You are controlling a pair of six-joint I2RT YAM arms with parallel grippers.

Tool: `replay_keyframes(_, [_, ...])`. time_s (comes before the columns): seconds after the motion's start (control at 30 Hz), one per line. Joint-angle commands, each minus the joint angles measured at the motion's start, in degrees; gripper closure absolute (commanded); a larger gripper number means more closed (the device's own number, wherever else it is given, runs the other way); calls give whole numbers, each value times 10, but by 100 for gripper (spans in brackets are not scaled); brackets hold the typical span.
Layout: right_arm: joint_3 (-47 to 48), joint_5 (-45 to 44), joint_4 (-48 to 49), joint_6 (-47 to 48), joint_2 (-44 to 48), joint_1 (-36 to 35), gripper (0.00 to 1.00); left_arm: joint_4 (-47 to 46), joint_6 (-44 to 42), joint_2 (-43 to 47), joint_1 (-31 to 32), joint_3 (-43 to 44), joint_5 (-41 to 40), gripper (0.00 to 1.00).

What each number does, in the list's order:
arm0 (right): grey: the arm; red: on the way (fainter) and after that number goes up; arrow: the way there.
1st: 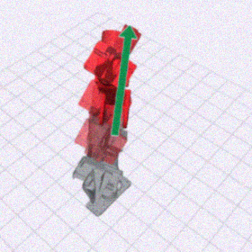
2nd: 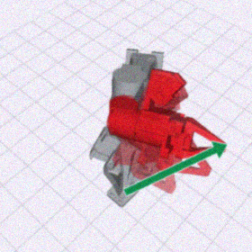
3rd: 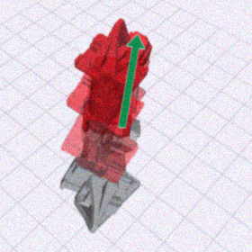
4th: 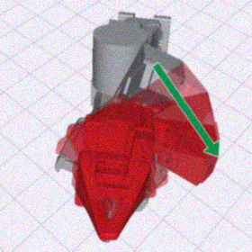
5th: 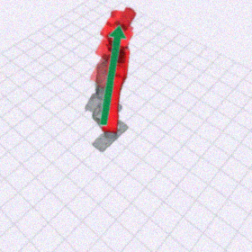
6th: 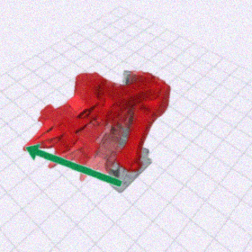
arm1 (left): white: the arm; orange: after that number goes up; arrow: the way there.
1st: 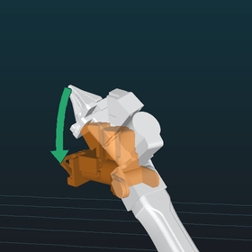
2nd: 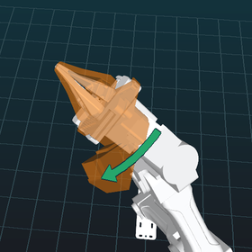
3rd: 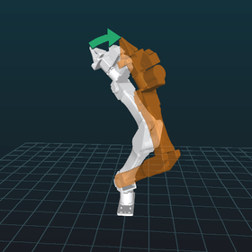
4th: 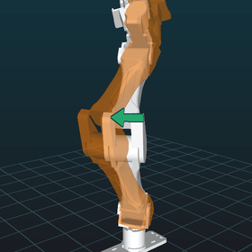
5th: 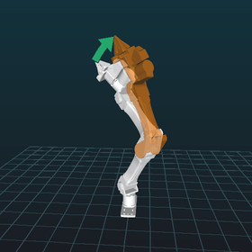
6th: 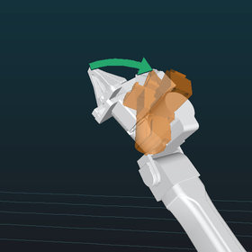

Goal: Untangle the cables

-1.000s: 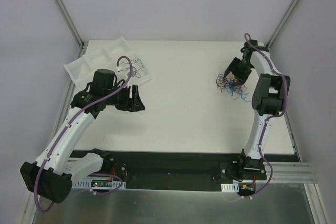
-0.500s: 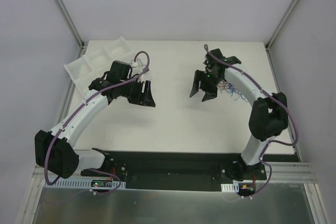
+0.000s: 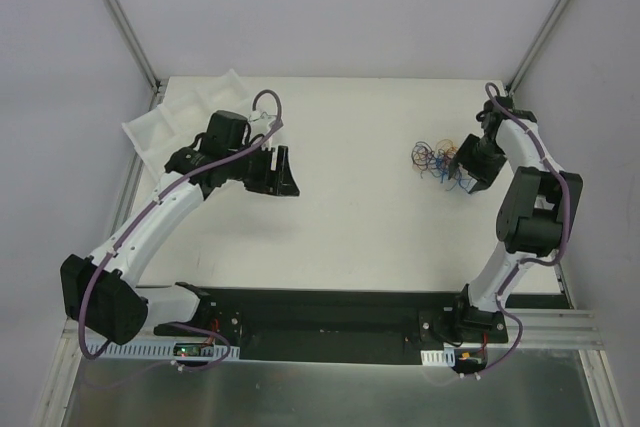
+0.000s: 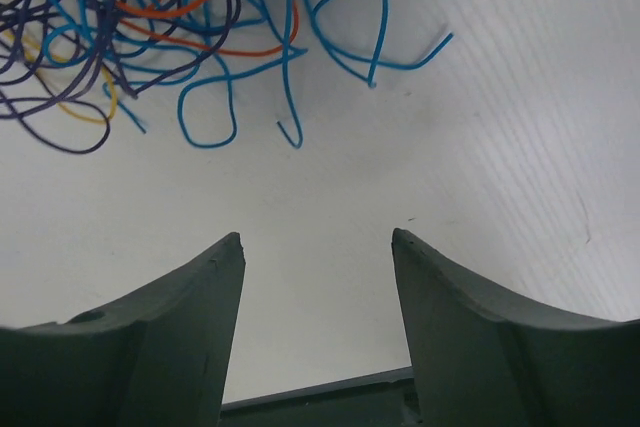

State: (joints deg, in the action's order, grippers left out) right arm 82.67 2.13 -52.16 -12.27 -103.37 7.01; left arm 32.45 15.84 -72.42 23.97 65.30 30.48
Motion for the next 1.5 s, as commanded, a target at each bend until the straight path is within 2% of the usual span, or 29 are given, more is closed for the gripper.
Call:
replay_keyframes(0.0, [42, -68, -8, 55, -30, 1, 38, 9, 7, 52, 4, -11, -25, 39])
replay_keyframes(0.23, [92, -83, 20, 79, -110, 4, 54, 35, 12, 83, 4, -24, -31, 39])
replay_keyframes(0.37, [93, -45, 41, 76, -124, -4, 61, 54, 7, 84, 4, -15, -38, 39])
replay_keyframes(0.4, [88, -39, 48, 77, -123, -10, 68, 58, 7, 82, 4, -11, -38, 39])
replay_keyframes(0.5, [71, -27, 48, 72, -107, -44, 96, 62, 9, 74, 4, -1, -36, 40])
replay_keyframes(0.53, [51, -4, 50, 64, -93, -60, 100, 63, 10, 69, 4, 1, -36, 40])
replay_keyframes(0.7, [-91, 66, 96, -18, 43, -204, 100, 61, 7, 40, 4, 12, -36, 40])
replay_keyframes(0.8, [-138, 111, 128, -44, 100, -301, 100, 57, 7, 15, 4, 22, -31, 40])
replay_keyframes(0.93, [-126, 206, 147, -34, 88, -380, 100, 29, 14, -21, 4, 22, 12, 40])
replay_keyframes(1.1, [-113, 329, 214, -64, 49, -405, 99, -29, 31, -57, 4, -7, 55, 40])
replay_keyframes(1.13, [-105, 338, 213, -66, 44, -408, 94, -38, 35, -63, 4, -11, 60, 40])
replay_keyframes(1.2, [-91, 336, 194, -60, 44, -411, 71, -43, 41, -82, 4, -14, 70, 40])
replay_keyframes(1.27, [-83, 296, 158, -49, 58, -404, 59, -49, 43, -101, 5, -16, 76, 40])
replay_keyframes(1.33, [-86, 264, 123, -43, 75, -386, 52, -58, 42, -118, 5, -18, 77, 39])
replay_keyframes(1.47, [-91, 213, 72, -32, 91, -340, 51, -63, 26, -170, 17, 3, 78, 37])
